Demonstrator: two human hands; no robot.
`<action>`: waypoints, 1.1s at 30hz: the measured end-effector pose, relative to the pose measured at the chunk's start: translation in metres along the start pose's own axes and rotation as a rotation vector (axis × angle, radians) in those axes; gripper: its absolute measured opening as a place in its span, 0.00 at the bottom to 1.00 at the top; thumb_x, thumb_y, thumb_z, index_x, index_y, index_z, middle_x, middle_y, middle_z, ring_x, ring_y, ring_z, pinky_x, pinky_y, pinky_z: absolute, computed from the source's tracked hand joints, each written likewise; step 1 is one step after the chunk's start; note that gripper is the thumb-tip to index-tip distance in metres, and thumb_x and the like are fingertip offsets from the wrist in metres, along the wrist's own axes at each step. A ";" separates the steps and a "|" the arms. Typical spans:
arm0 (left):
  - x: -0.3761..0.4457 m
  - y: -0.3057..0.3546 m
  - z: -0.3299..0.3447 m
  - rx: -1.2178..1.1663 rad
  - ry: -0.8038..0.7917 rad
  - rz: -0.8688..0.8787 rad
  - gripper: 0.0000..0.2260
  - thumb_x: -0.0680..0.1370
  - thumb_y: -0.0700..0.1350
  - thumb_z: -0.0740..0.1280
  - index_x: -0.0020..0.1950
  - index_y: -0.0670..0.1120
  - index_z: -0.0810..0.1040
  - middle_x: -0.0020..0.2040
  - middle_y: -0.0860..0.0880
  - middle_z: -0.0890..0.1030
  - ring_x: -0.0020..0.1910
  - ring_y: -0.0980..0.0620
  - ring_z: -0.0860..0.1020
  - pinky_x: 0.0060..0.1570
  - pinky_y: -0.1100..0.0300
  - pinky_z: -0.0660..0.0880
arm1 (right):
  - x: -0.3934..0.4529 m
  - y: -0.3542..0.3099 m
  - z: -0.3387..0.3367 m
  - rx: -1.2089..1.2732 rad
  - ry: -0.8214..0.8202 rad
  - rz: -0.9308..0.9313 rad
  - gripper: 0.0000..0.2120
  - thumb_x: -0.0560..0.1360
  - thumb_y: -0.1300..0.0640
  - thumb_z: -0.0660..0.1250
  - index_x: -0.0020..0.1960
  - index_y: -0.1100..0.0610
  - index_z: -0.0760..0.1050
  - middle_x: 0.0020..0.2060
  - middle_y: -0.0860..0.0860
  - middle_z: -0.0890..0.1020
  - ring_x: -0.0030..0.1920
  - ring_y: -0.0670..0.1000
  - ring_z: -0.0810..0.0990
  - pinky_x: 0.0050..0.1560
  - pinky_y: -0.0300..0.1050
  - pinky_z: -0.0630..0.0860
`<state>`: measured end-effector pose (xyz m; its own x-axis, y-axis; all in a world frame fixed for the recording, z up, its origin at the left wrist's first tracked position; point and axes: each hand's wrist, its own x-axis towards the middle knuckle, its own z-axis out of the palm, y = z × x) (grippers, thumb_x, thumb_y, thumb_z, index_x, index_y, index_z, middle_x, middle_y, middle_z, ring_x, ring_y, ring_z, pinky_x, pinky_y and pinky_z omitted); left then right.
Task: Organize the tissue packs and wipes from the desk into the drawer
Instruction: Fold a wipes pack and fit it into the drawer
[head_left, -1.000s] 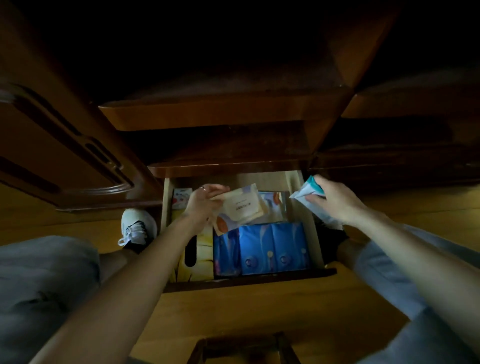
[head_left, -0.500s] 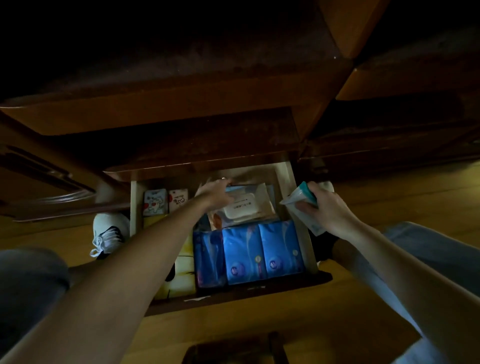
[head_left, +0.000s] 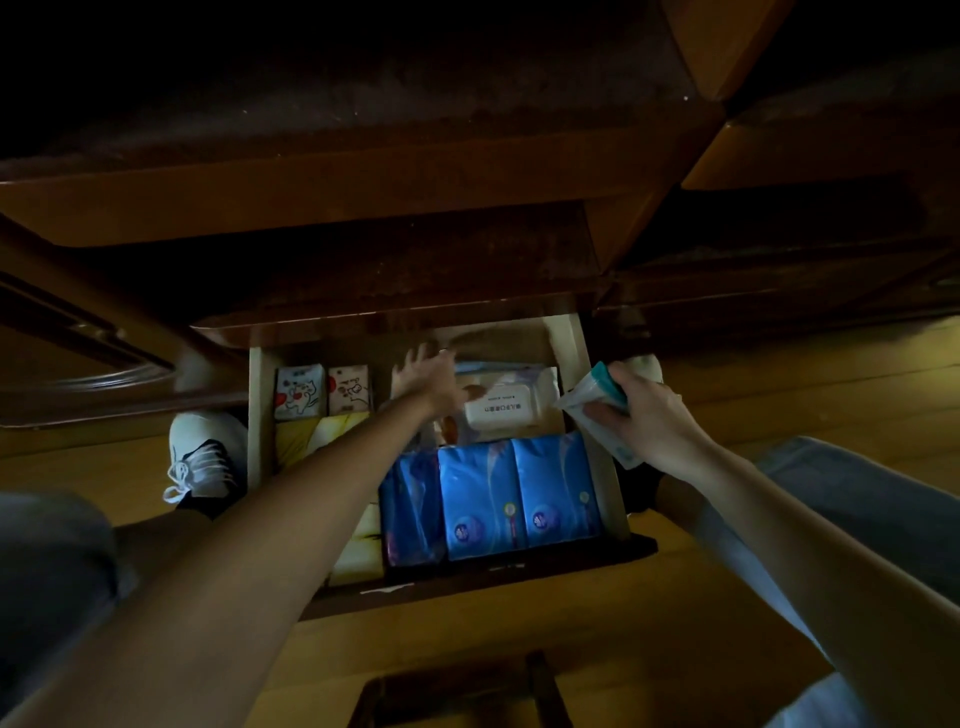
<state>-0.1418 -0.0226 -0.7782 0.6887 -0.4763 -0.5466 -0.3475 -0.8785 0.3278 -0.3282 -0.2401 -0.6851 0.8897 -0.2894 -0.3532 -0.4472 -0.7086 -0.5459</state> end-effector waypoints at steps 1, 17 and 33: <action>-0.002 -0.008 0.002 -0.057 -0.035 -0.084 0.39 0.73 0.70 0.66 0.77 0.49 0.64 0.79 0.41 0.61 0.77 0.37 0.59 0.73 0.39 0.62 | 0.000 -0.001 0.001 -0.002 -0.005 0.000 0.07 0.81 0.47 0.68 0.54 0.46 0.71 0.42 0.45 0.81 0.41 0.43 0.81 0.42 0.50 0.79; -0.028 -0.018 0.008 -0.161 0.121 0.022 0.29 0.78 0.59 0.66 0.76 0.49 0.66 0.75 0.44 0.66 0.74 0.41 0.63 0.69 0.44 0.67 | 0.026 -0.060 0.015 -0.132 -0.050 -0.072 0.16 0.83 0.53 0.60 0.67 0.48 0.58 0.50 0.51 0.81 0.43 0.51 0.83 0.41 0.50 0.78; -0.046 -0.032 0.022 -0.252 0.096 0.105 0.30 0.79 0.53 0.68 0.79 0.54 0.62 0.74 0.47 0.72 0.68 0.43 0.74 0.61 0.52 0.73 | 0.095 -0.048 0.081 -0.573 -0.271 -0.105 0.26 0.80 0.52 0.62 0.78 0.47 0.63 0.71 0.54 0.75 0.67 0.56 0.75 0.60 0.53 0.73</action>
<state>-0.1767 0.0268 -0.7804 0.7188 -0.5478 -0.4282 -0.2588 -0.7824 0.5664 -0.2301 -0.1814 -0.7544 0.8376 -0.0800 -0.5404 -0.1722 -0.9774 -0.1222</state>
